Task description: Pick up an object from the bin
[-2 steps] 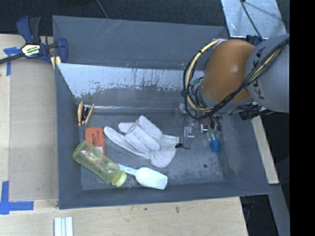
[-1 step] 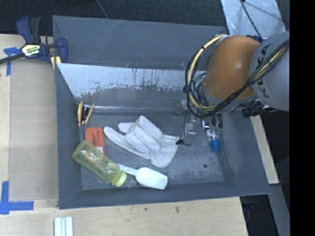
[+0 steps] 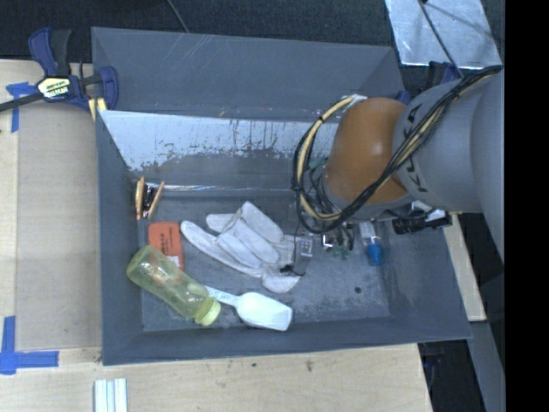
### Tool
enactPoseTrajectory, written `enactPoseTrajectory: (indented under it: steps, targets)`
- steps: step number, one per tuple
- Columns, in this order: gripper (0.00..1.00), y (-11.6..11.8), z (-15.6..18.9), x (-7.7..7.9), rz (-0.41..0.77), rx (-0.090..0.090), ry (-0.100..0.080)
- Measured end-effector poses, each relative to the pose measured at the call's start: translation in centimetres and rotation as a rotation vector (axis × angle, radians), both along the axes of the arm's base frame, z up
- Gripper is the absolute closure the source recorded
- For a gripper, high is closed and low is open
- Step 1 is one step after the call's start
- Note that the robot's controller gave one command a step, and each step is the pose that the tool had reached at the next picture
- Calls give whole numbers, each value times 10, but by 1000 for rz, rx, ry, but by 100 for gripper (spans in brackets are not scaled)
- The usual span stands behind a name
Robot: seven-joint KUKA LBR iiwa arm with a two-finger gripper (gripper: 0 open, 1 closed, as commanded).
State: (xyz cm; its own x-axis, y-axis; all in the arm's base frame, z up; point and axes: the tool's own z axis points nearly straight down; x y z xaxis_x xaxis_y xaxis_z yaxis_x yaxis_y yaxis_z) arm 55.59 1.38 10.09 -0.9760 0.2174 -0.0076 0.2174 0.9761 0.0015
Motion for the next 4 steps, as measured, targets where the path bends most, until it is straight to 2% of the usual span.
enactPoseTrajectory:
  steps: [1,2,3,4]
  targets:
    - [100,22,-21,12,173,-1,3]
    - [100,22,-21,12,174,-1,3]
    - [100,27,79,33,190,-1,5]
    - [100,27,79,32,191,-1,5]
